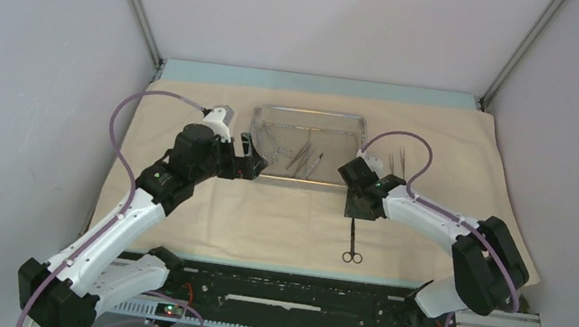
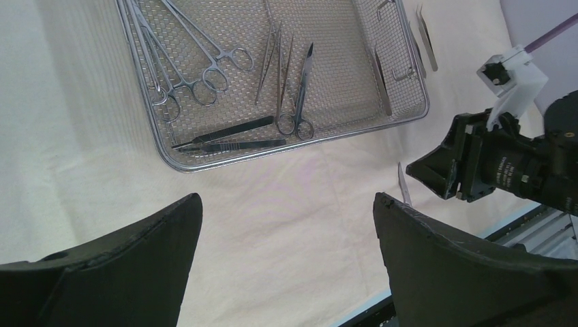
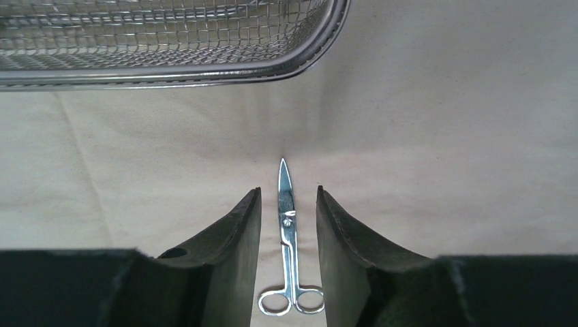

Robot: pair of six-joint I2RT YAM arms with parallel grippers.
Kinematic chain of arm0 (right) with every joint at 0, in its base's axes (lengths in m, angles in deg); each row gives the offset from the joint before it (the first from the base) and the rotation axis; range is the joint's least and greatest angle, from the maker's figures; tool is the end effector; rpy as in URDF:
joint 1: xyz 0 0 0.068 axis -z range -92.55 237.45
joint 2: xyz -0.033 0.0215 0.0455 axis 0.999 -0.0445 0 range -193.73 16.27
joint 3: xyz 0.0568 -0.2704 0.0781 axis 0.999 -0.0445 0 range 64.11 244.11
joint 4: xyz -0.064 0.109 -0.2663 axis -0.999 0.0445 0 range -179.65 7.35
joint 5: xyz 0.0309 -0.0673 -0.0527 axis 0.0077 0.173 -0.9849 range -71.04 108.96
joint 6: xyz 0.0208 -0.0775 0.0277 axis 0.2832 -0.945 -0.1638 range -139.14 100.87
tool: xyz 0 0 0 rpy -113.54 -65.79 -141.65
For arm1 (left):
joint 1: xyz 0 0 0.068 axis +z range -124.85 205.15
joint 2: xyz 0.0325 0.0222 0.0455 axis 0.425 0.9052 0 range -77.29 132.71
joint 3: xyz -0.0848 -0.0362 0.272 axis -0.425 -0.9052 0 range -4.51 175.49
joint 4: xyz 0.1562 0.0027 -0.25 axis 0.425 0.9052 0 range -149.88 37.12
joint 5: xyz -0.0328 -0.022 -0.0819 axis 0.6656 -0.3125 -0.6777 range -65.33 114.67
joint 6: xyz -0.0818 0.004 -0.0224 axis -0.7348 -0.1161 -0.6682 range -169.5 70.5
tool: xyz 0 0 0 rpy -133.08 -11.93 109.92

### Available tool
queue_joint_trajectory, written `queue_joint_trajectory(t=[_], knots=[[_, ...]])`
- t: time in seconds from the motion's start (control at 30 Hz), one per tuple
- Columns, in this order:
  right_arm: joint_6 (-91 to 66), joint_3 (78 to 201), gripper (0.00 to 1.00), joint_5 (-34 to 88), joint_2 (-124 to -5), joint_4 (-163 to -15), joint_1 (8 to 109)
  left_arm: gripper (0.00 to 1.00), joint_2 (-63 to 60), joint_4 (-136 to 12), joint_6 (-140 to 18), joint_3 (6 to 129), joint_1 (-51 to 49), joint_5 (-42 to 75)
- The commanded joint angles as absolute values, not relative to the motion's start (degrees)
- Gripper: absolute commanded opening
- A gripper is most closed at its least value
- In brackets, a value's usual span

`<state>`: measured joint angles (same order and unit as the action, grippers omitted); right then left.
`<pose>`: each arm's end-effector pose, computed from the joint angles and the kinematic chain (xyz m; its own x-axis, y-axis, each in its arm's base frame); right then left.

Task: Open and lay out the surgical kit
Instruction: Place the medical item in the surgical kit, then pick up the medical item from the container.

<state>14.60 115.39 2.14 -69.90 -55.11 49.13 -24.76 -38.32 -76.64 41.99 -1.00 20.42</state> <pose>0.2618 0.1795 0.1445 -0.8961 -0.0307 -0.4427 -0.0194 0.9994 -0.0302 0.2372 -0.1225 0.2962 -0.5974 -0.2135 -0.7730 0.2539 0.8640 -0.4348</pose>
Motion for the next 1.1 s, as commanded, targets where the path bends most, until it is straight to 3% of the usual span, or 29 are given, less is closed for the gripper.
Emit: queue_joint_trajectory(t=[0.0, 0.3, 0.77, 1.07], knots=[[15.57, 116.64, 0.44, 0.2, -64.2, -52.82, 49.42, 1.0, -24.73, -40.12, -76.95, 42.55, -1.22, 19.67], [13.53, 126.47, 0.48, -0.35, -60.52, -49.68, 48.67, 1.0, -23.87, -39.9, -76.47, 44.28, -1.22, 19.25], [12.87, 148.33, 0.47, 0.38, -84.16, -53.69, 49.9, 1.0, -22.18, -37.74, -74.3, 47.12, -1.22, 18.93], [12.43, 159.44, 0.39, 0.59, -99.17, -54.79, 52.28, 1.0, -22.12, -37.59, -73.94, 47.38, -1.22, 20.63]])
